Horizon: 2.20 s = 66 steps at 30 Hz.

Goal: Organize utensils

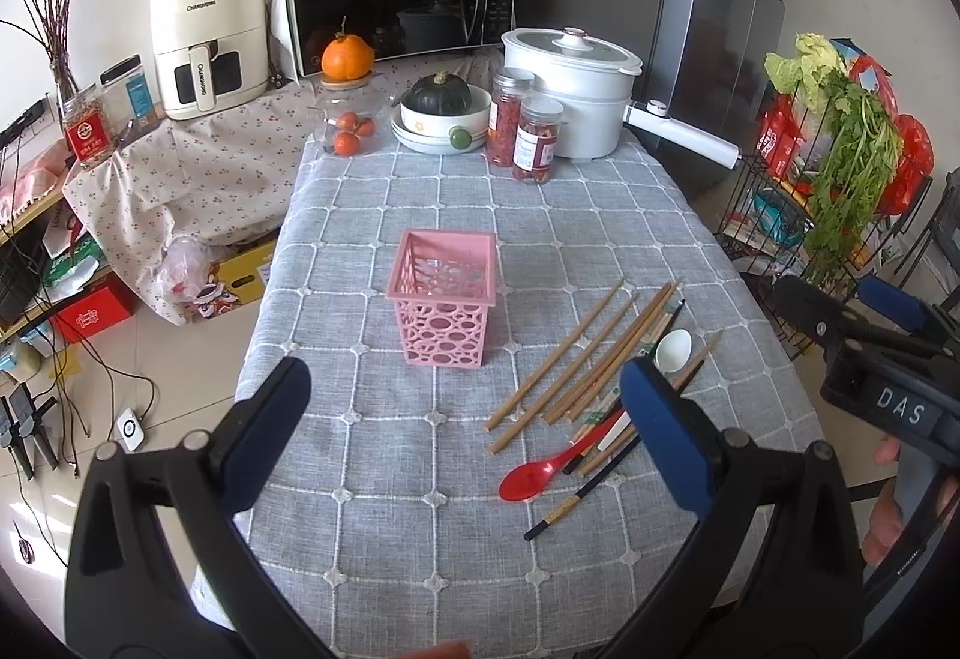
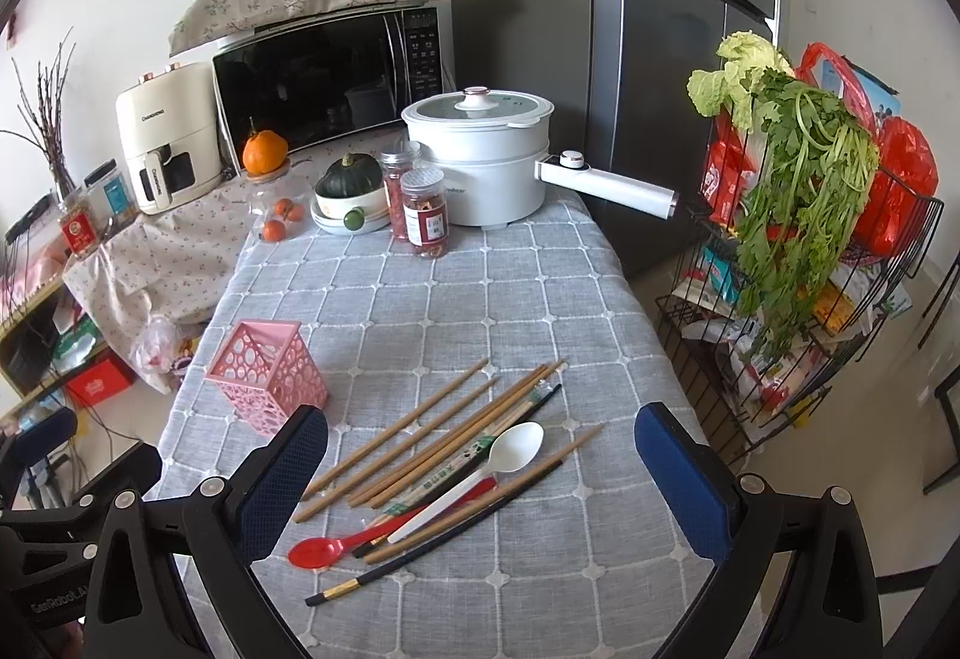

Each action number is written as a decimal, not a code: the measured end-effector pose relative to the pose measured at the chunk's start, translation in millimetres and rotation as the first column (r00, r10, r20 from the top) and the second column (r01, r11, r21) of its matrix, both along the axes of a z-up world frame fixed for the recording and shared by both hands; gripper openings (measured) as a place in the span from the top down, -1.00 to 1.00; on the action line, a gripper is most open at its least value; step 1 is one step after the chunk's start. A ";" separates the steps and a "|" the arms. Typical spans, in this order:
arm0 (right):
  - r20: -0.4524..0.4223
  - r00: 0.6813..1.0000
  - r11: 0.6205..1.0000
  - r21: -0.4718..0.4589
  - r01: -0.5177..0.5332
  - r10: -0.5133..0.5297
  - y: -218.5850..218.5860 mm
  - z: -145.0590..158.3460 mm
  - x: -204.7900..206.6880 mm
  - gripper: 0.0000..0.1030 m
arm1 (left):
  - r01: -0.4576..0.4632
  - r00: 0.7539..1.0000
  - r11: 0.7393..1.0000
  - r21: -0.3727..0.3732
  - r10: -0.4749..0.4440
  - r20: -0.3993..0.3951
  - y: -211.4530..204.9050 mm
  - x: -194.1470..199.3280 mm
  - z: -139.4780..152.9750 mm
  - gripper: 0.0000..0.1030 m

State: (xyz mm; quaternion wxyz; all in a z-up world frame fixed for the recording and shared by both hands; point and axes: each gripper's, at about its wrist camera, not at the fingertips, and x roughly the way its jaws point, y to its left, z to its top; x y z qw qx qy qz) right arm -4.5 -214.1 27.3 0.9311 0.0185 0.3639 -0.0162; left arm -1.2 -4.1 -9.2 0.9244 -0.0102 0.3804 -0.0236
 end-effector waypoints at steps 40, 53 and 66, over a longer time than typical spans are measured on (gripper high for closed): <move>-0.008 1.000 1.000 0.005 -0.002 0.002 1.8 -2.7 -1.1 -1.00 | 0.006 1.000 1.000 -0.002 -0.006 -0.006 -3.7 -0.4 1.7 -0.99; -0.012 1.000 1.000 0.007 -0.003 0.003 1.5 -3.1 -0.4 -1.00 | 0.007 1.000 1.000 -0.001 -0.007 -0.006 -3.5 -0.7 1.6 -0.99; -0.026 1.000 1.000 0.015 0.001 -0.001 0.6 -9.0 0.0 -1.00 | 0.007 1.000 1.000 -0.002 -0.007 -0.005 -3.2 -0.4 1.3 -0.99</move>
